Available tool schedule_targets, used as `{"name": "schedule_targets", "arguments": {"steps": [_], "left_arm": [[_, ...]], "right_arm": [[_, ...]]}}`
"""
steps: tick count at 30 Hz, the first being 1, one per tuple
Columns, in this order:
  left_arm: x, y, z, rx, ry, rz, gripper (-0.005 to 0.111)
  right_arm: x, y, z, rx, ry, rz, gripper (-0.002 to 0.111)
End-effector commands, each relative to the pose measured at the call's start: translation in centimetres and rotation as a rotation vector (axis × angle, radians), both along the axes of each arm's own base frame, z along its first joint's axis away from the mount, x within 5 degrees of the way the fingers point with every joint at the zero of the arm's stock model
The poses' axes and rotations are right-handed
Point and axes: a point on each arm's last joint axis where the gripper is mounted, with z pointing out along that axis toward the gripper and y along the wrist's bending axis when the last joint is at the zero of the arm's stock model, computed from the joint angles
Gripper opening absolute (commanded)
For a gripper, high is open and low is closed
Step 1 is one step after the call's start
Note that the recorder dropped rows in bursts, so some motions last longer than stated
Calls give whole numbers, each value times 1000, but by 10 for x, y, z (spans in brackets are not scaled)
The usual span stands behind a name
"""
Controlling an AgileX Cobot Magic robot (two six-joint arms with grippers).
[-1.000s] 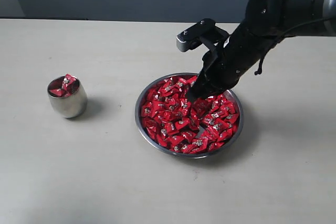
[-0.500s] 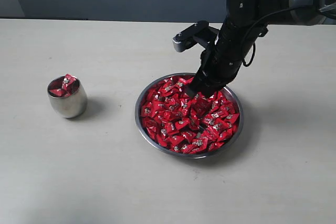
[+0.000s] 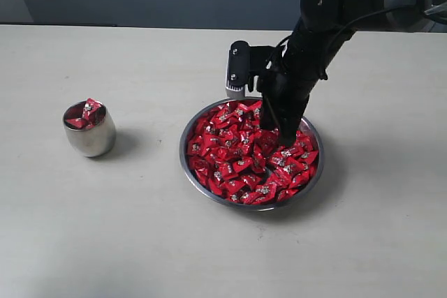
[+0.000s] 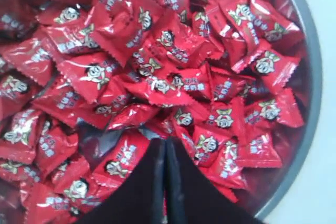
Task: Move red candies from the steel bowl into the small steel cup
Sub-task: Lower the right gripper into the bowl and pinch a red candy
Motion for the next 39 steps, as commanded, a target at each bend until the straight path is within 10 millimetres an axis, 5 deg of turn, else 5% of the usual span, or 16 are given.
{"name": "schedule_targets", "arguments": {"steps": [1, 7, 12, 19, 26, 39], "left_arm": [[0, 0, -1, -1, -3, -6, 0], [0, 0, -1, -1, -3, -6, 0], [0, 0, -1, -1, -3, -6, 0], [0, 0, -1, -1, -3, -6, 0], [0, 0, -1, -1, -3, -6, 0], [0, 0, -1, -1, -3, -6, 0]], "right_arm": [[10, -3, 0, -67, -77, 100, -1], [17, -2, -18, -103, -59, 53, -1], [19, 4, -14, -64, -53, -99, 2], [16, 4, -14, -74, -26, -108, 51], [18, 3, -14, -86, -48, -96, 29], [17, 6, -24, -72, -16, -113, 29]]}}
